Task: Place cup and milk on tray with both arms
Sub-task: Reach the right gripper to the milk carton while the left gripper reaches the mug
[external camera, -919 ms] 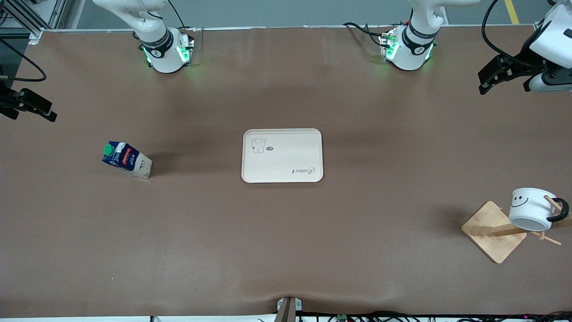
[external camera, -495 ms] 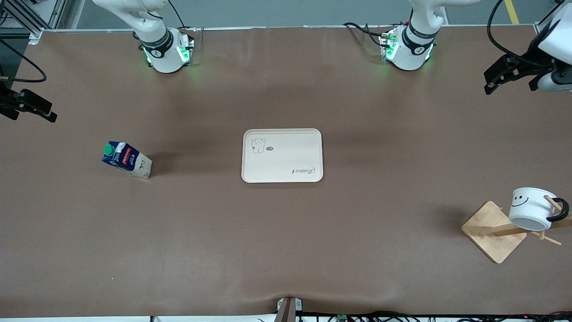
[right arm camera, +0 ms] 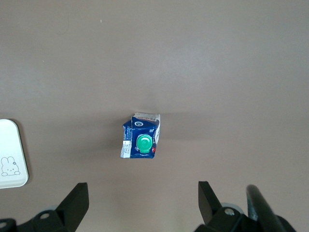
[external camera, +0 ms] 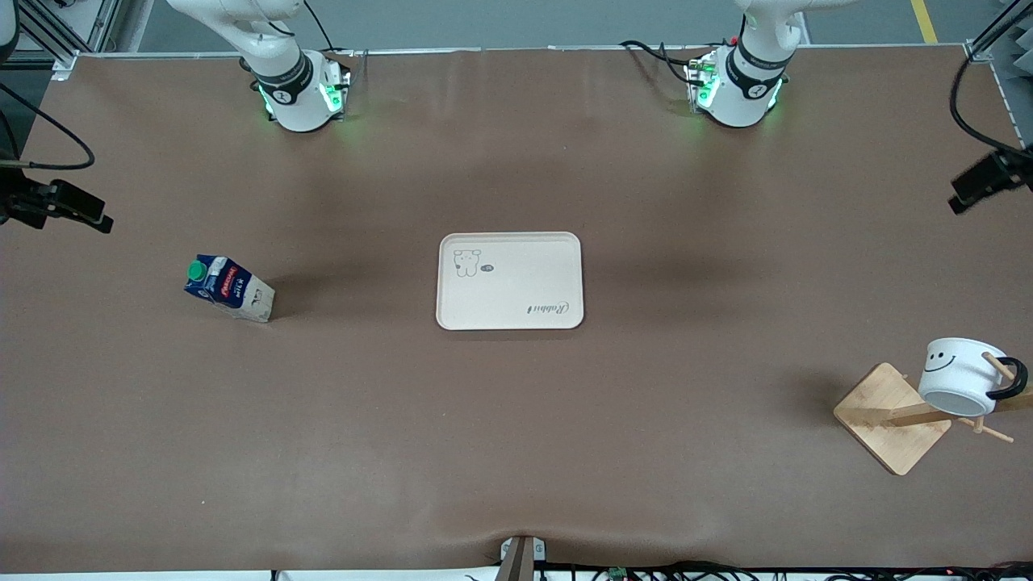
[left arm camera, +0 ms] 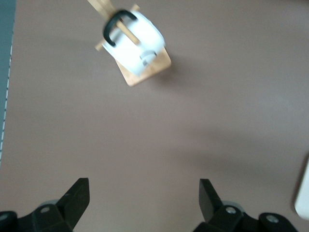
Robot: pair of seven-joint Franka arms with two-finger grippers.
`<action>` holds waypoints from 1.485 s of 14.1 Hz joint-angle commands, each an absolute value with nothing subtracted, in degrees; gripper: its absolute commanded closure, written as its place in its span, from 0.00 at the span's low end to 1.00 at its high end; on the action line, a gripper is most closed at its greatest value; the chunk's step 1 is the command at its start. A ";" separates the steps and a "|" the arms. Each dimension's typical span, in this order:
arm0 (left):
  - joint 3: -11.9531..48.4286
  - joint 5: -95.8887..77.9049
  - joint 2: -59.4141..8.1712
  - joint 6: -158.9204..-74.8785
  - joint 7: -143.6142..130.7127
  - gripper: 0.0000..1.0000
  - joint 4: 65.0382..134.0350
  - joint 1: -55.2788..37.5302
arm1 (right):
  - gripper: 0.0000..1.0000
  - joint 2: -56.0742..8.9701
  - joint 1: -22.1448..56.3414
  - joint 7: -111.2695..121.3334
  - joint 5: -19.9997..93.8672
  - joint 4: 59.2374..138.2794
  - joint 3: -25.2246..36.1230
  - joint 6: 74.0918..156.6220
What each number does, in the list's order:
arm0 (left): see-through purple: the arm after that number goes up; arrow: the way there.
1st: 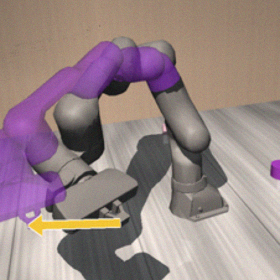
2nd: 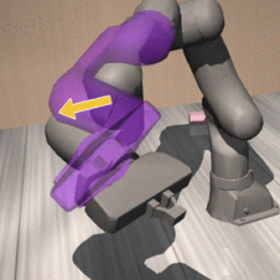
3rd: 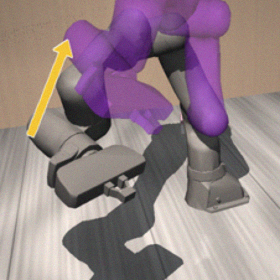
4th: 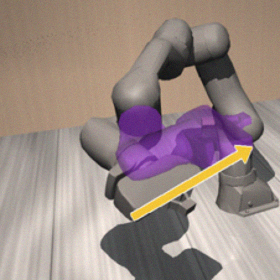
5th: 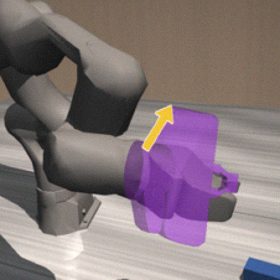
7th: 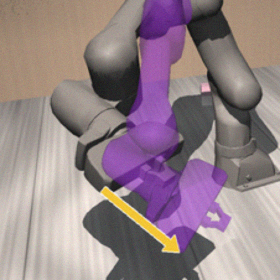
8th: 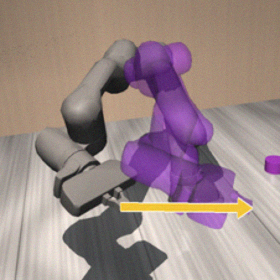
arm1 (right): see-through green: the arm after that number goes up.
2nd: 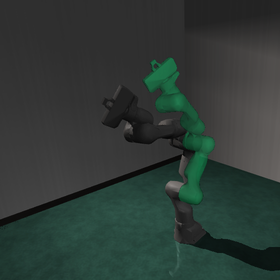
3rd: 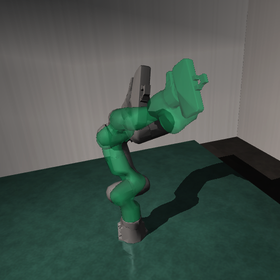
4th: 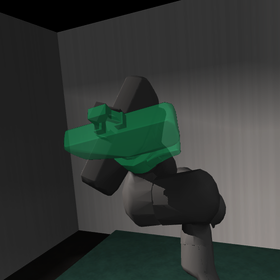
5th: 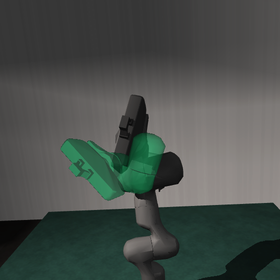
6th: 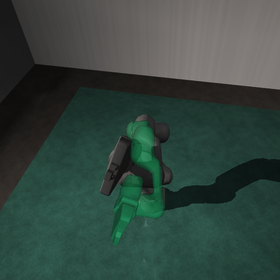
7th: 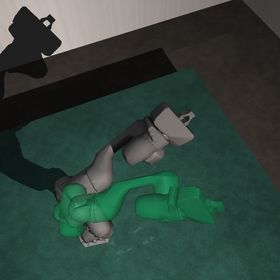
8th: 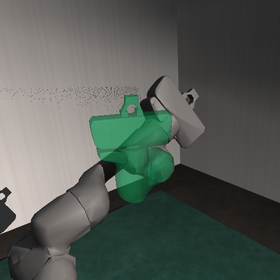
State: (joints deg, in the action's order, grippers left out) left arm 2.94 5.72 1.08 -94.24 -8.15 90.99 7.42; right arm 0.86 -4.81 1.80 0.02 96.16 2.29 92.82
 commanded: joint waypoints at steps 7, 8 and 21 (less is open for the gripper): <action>3.60 -2.00 3.34 -124.68 6.12 0.00 112.40 15.55 | 0.00 -3.69 -5.28 1.93 -0.18 92.73 1.76 93.16; 3.52 -3.67 3.08 -128.72 8.59 0.00 114.59 15.99 | 0.00 -4.74 -5.01 1.76 -0.26 92.38 1.76 93.16; 4.04 -4.74 -6.76 -155.37 17.93 0.00 120.41 15.73 | 0.00 -16.43 -9.31 1.23 2.55 92.02 1.85 96.77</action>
